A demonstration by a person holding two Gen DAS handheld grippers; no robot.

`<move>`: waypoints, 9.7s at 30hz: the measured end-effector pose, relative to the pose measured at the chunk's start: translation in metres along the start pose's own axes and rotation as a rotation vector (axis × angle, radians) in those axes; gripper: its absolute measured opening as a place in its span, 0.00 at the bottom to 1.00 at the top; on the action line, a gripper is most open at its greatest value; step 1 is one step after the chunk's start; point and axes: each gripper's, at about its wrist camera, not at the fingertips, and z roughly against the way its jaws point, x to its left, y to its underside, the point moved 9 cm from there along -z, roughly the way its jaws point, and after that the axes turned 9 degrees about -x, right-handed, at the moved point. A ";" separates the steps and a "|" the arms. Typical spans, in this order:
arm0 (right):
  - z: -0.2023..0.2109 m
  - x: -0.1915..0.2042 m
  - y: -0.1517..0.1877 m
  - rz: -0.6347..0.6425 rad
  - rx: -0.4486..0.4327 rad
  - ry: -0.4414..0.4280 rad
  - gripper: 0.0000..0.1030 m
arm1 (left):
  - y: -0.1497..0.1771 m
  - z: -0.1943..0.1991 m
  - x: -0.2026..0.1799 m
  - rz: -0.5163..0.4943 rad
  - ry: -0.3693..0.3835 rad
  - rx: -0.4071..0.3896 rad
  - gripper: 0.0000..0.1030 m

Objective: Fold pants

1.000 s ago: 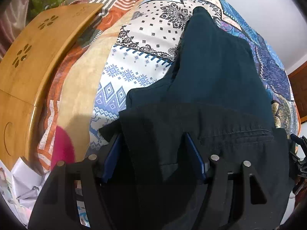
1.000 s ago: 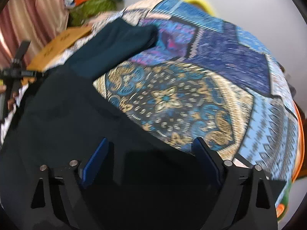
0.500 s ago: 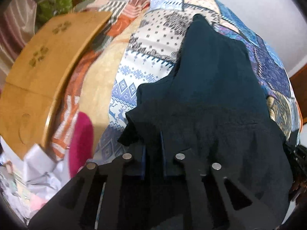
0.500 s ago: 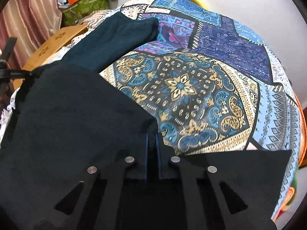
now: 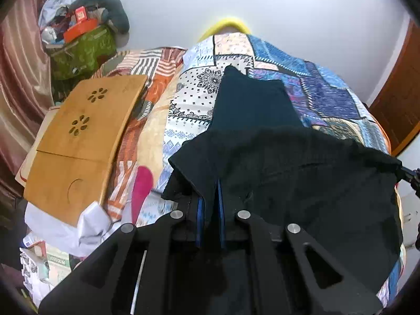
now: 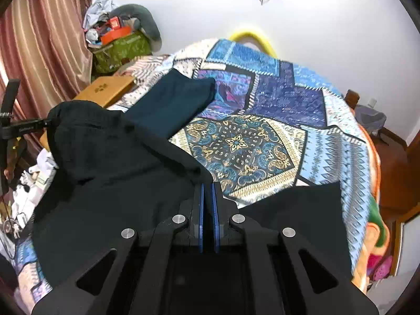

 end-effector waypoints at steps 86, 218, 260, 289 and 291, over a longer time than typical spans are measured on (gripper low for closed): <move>0.005 -0.102 0.030 -0.273 0.031 0.069 0.05 | 0.092 -0.042 -0.156 -0.260 0.043 0.243 0.86; 0.022 0.119 0.122 0.035 0.127 -0.230 0.52 | 0.213 0.080 0.032 0.165 -0.157 0.175 0.14; 0.039 0.037 0.137 -0.184 0.142 -0.072 0.52 | 0.136 -0.032 0.030 -0.116 -0.299 0.220 0.75; 0.019 -0.212 0.142 -0.339 0.033 0.304 0.34 | 0.110 -0.031 -0.159 -0.251 -0.024 0.137 0.92; 0.011 -0.216 0.145 -0.325 0.047 0.314 0.34 | 0.110 -0.033 -0.156 -0.237 -0.024 0.142 0.94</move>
